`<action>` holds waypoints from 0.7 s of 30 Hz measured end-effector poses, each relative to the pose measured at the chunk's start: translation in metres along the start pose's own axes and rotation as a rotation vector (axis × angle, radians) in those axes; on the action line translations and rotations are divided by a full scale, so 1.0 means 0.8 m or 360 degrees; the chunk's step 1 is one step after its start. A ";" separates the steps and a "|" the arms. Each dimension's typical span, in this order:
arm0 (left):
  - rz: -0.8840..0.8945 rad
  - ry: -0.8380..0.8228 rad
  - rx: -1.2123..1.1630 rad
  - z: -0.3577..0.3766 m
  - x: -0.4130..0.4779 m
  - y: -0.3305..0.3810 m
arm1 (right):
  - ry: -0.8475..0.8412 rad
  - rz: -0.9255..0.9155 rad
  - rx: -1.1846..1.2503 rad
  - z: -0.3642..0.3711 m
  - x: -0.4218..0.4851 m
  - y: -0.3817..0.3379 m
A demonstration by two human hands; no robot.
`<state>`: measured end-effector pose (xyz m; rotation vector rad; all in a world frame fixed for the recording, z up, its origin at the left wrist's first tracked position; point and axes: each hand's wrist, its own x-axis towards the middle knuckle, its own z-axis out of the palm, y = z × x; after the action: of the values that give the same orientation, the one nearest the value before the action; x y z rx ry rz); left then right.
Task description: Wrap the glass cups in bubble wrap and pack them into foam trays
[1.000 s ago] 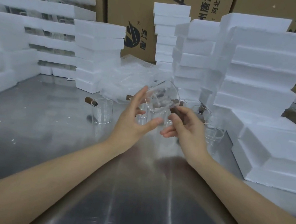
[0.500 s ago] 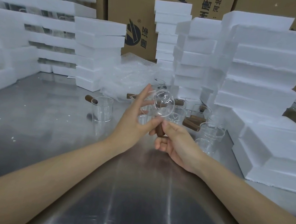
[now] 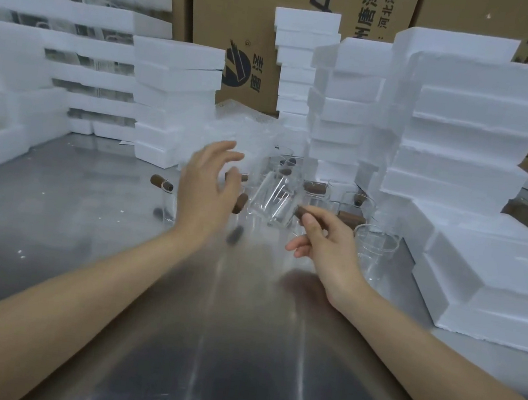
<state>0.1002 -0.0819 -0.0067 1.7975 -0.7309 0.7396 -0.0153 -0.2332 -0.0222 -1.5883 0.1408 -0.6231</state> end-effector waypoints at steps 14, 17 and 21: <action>-0.0074 0.0145 0.0759 0.039 0.116 -0.025 | -0.0108 0.0002 0.0041 -0.002 0.010 0.008; 0.0020 0.0315 0.0337 0.038 0.088 0.003 | -0.0075 0.0004 0.0097 -0.002 0.010 0.007; 0.0179 0.0005 0.0075 0.021 0.025 0.014 | -0.0057 -0.0200 0.0195 -0.005 0.006 -0.002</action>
<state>0.1070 -0.1039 0.0103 1.8087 -0.8242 0.8400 -0.0135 -0.2390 -0.0190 -1.4968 -0.0236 -0.6873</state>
